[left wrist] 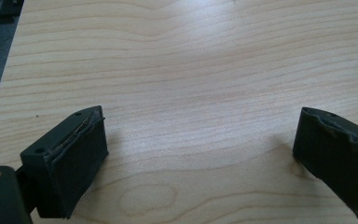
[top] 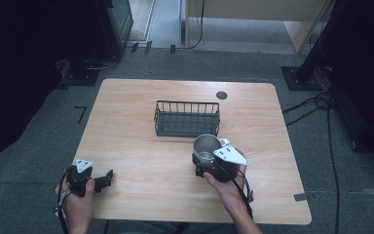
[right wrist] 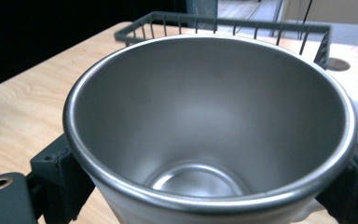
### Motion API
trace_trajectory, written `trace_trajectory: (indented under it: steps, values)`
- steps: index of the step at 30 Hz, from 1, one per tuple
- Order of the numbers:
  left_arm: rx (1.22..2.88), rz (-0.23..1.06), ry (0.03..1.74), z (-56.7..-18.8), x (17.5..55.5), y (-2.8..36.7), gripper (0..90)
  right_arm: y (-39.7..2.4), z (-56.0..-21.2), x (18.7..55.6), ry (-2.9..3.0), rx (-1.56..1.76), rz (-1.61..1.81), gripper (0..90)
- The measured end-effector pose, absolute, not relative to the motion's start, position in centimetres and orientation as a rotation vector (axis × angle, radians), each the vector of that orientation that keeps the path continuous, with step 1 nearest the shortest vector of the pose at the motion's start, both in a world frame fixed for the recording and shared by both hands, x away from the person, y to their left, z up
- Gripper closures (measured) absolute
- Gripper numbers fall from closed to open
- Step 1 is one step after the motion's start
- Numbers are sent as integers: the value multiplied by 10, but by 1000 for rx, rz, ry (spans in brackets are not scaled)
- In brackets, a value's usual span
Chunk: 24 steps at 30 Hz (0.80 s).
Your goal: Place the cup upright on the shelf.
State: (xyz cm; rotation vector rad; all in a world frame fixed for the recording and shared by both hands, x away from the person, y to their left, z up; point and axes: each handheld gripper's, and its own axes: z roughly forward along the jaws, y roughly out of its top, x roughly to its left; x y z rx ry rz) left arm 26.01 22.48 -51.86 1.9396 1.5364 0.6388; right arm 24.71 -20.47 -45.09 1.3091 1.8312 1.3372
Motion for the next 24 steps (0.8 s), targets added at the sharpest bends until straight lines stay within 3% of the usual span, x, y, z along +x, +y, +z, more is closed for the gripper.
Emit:
trace_trajectory:
  steps: [24]
  values:
    - [1937,639,1538,-519,260,225,31,-190,-405,301,1753,1289,1313,71]
